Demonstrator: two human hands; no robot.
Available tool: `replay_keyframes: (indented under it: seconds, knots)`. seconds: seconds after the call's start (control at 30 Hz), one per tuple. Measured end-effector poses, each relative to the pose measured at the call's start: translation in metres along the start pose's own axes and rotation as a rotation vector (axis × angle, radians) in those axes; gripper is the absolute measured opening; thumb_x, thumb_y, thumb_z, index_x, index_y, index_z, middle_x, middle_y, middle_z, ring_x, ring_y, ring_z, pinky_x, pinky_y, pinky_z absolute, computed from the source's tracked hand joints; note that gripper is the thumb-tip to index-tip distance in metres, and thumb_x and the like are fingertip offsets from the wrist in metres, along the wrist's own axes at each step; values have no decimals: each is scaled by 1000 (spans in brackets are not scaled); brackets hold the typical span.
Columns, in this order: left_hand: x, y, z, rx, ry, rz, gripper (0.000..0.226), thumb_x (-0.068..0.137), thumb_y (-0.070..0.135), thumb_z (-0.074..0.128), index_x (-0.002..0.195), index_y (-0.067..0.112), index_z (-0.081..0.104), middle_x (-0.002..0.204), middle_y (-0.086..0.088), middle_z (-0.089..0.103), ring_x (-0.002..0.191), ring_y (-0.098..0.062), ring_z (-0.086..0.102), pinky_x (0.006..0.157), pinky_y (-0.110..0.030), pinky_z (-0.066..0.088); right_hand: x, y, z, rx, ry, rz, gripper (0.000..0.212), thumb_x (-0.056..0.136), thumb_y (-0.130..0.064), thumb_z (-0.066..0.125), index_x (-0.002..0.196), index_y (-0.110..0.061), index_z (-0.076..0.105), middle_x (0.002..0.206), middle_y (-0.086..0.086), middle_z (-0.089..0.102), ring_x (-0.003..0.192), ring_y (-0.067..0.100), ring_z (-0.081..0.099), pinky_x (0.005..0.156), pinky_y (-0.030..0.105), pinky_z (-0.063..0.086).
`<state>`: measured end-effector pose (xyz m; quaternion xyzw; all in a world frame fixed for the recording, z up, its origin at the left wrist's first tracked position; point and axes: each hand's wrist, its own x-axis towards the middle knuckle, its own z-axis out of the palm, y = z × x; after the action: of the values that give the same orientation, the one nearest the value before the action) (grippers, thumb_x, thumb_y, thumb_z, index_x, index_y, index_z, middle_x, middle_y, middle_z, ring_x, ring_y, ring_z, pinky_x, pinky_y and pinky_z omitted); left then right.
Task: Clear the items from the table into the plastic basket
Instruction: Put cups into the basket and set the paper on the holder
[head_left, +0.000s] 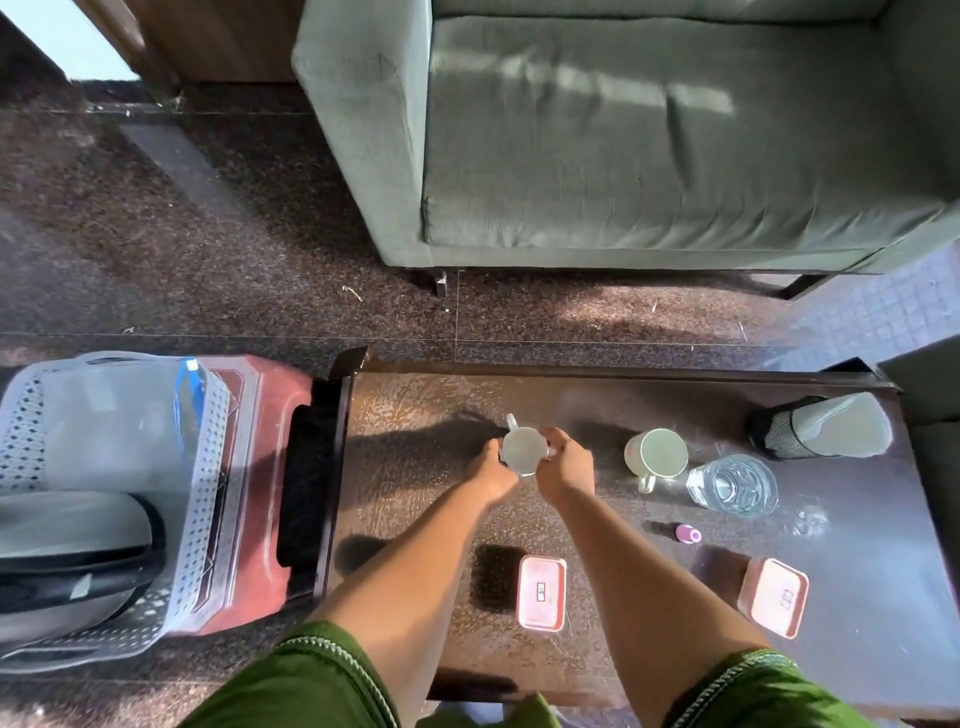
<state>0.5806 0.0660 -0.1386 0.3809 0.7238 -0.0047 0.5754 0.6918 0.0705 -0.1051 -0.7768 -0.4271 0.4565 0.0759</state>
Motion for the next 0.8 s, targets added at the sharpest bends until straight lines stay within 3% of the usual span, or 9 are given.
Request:
replay_keyframes:
  seconds: [0.23,0.33,0.4,0.5,0.63,0.8]
  knots:
    - [-29,-1,-11,-101,171,-6,32,88,13,60,117,20,48,106,-11,67,92,-31,67,76,-37,56,-24,-18,-7,-10,37,-22,46,78,3,52,115,-18,69,112,8,71,104,26,62,89,30,51]
    - [-47,-3,-21,-347,211,16,22,90,13,57,110,21,53,112,-14,65,95,-33,68,82,-46,59,-43,-39,-12,-53,67,-53,36,80,0,53,109,-15,68,109,10,71,101,28,63,83,28,49]
    - [-67,-1,-31,-457,301,-4,7,92,15,58,92,22,54,102,-12,67,87,-29,69,78,-46,60,-60,-56,-15,-69,67,-91,34,82,0,52,107,-15,69,108,10,71,100,27,64,77,25,45]
    - [-101,-2,-46,-430,470,-2,14,89,18,60,78,23,53,91,-8,70,80,-25,68,74,-43,61,-88,-78,-18,-114,57,-190,35,83,-2,53,110,-17,70,109,9,72,102,26,64,81,26,47]
    - [-160,-8,-78,-309,634,-26,8,84,16,61,90,13,66,96,-8,72,84,-25,63,69,-27,48,-131,-102,-13,-162,16,-309,35,82,-5,54,110,-19,69,108,8,72,101,26,65,84,28,50]
    - [-225,-32,-122,-184,770,15,25,84,19,64,101,2,67,108,-18,69,105,-33,63,85,-33,47,-191,-139,-1,-182,-48,-465,33,81,-5,55,109,-18,68,108,7,71,101,25,65,86,29,52]
